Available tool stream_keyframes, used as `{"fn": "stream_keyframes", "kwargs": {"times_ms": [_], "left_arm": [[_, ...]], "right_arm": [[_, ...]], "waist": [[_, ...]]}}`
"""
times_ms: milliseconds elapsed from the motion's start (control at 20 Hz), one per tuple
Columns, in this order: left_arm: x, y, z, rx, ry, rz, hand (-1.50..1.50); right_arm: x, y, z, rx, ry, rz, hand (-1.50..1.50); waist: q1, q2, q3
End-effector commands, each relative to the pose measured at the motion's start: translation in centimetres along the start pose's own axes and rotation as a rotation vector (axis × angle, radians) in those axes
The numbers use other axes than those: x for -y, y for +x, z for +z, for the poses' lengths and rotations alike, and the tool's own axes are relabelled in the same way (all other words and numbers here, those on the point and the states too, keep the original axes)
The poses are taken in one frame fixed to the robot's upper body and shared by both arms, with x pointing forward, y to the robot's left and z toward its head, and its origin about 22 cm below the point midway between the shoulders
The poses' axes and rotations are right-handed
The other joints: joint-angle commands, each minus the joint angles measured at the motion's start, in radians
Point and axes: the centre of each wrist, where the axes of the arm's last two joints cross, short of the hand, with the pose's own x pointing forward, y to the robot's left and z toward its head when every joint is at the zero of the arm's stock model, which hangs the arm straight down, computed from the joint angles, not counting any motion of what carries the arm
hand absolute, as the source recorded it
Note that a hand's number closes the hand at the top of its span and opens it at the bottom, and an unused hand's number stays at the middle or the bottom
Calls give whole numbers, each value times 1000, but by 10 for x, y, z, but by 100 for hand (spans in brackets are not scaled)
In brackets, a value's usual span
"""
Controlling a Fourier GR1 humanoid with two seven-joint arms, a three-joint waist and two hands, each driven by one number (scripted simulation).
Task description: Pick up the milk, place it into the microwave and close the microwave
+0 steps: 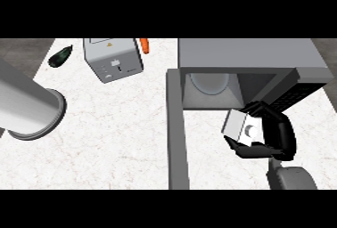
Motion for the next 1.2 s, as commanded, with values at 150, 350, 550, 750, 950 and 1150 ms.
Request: {"fn": "stream_keyframes", "kwargs": {"times_ms": [150, 350, 550, 750, 950, 1150], "left_arm": [[4, -6, -3, -2, 12, -11, -150], [-10, -6, 14, 0, 12, -16, -150], [-7, -11, 1, -14, -9, -5, -150], [-25, 1, -6, -9, -31, -7, -150], [-12, -12, -20, 13, -39, 17, -150], [-11, -13, -14, 14, -81, 21, -150]], "right_arm": [[-31, -5, -50, -52, -5, 68, 150], [-35, -17, -91, -88, 3, 120, 150], [-45, -26, -116, -93, 30, 103, 150], [-28, -8, -143, -80, 8, 111, 150], [-37, -28, -130, -65, 5, 166, 150], [-33, -22, -140, -24, -31, 218, 150]], "waist": [[6, 2, 1], [17, 4, 1], [23, 9, 1], [41, 12, 1], [50, 21, 2], [81, 22, 1]]}}
